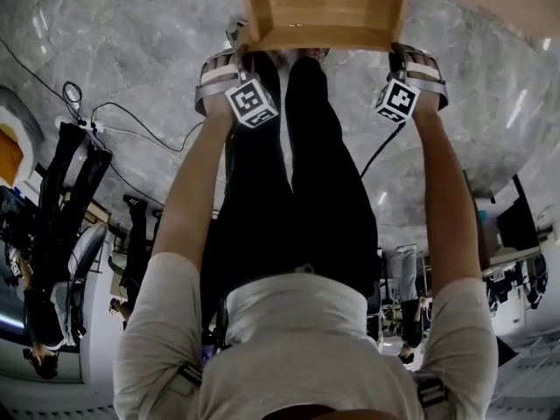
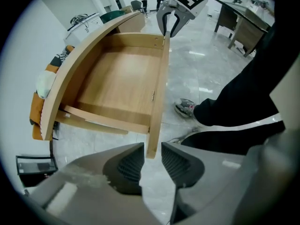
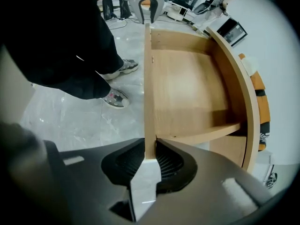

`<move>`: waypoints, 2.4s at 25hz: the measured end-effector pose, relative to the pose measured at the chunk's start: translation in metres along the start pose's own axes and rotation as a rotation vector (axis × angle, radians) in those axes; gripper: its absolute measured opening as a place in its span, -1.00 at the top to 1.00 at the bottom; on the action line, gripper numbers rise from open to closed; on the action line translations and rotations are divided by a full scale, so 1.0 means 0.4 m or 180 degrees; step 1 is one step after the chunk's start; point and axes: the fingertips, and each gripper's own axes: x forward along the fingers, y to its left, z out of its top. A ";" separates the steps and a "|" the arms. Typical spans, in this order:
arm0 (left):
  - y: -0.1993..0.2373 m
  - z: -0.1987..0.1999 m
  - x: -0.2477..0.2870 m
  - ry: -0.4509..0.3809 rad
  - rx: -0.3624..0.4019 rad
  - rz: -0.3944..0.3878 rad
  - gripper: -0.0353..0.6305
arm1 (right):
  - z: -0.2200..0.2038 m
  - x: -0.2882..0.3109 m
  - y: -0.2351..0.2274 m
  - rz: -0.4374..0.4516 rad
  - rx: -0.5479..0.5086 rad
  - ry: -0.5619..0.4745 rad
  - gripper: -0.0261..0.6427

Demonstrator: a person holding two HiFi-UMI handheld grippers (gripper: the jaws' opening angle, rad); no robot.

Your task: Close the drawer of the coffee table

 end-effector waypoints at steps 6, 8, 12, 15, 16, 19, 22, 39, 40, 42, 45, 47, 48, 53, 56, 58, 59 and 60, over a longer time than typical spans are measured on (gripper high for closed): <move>0.004 0.017 0.032 0.0019 0.0011 -0.0063 0.53 | 0.000 0.004 0.004 -0.0039 -0.0020 0.0062 0.69; 0.002 0.020 0.046 0.0056 0.0019 -0.0133 0.53 | -0.002 0.002 0.001 -0.0031 -0.0048 0.0065 0.69; 0.003 0.015 0.034 0.0072 0.0133 -0.0130 0.58 | 0.007 -0.007 0.001 0.0010 -0.0091 -0.0025 0.71; 0.013 0.018 0.011 0.0021 0.0163 -0.0064 0.59 | 0.005 -0.028 0.007 0.0035 -0.0041 -0.0101 0.71; 0.018 0.022 -0.001 0.0011 0.0164 -0.0050 0.59 | 0.000 -0.041 0.006 0.0026 -0.0030 -0.0121 0.71; 0.027 0.023 -0.037 0.0029 0.0172 -0.0048 0.59 | -0.001 -0.081 0.008 0.0073 0.0006 -0.0201 0.71; 0.042 0.016 -0.059 0.0061 0.0166 -0.0077 0.59 | 0.008 -0.108 0.003 0.0121 0.0062 -0.0263 0.71; 0.046 0.003 -0.083 0.0218 -0.0002 -0.0214 0.59 | 0.013 -0.131 -0.001 0.0204 0.0068 -0.0394 0.71; 0.044 0.003 -0.080 0.0233 -0.0030 -0.0235 0.59 | 0.012 -0.130 -0.001 0.0201 0.0068 -0.0389 0.71; 0.045 0.006 -0.074 0.0243 -0.0066 -0.0272 0.59 | 0.008 -0.125 -0.010 0.0176 0.0090 -0.0349 0.71; 0.051 0.011 -0.073 0.0240 -0.0085 -0.0302 0.59 | 0.003 -0.124 -0.033 0.0149 0.0118 -0.0315 0.70; 0.060 0.013 -0.074 0.0238 -0.0084 -0.0285 0.59 | 0.002 -0.123 -0.043 0.0138 0.0096 -0.0337 0.70; 0.067 0.014 -0.073 0.0234 -0.0079 -0.0276 0.59 | 0.003 -0.121 -0.049 0.0130 0.0089 -0.0346 0.70; 0.092 0.020 -0.066 0.0225 -0.0073 -0.0266 0.59 | 0.004 -0.116 -0.072 0.0096 0.0160 -0.0320 0.70; 0.100 0.019 -0.068 0.0234 -0.0083 -0.0258 0.59 | 0.005 -0.115 -0.082 0.0089 0.0184 -0.0318 0.69; 0.108 0.023 -0.067 0.0228 -0.0070 -0.0251 0.59 | 0.003 -0.114 -0.088 0.0085 0.0172 -0.0320 0.70; 0.111 0.024 -0.066 0.0230 -0.0058 -0.0249 0.59 | 0.002 -0.114 -0.090 0.0087 0.0165 -0.0319 0.70; 0.115 0.024 -0.067 0.0235 -0.0046 -0.0245 0.59 | 0.002 -0.114 -0.092 0.0088 0.0162 -0.0318 0.70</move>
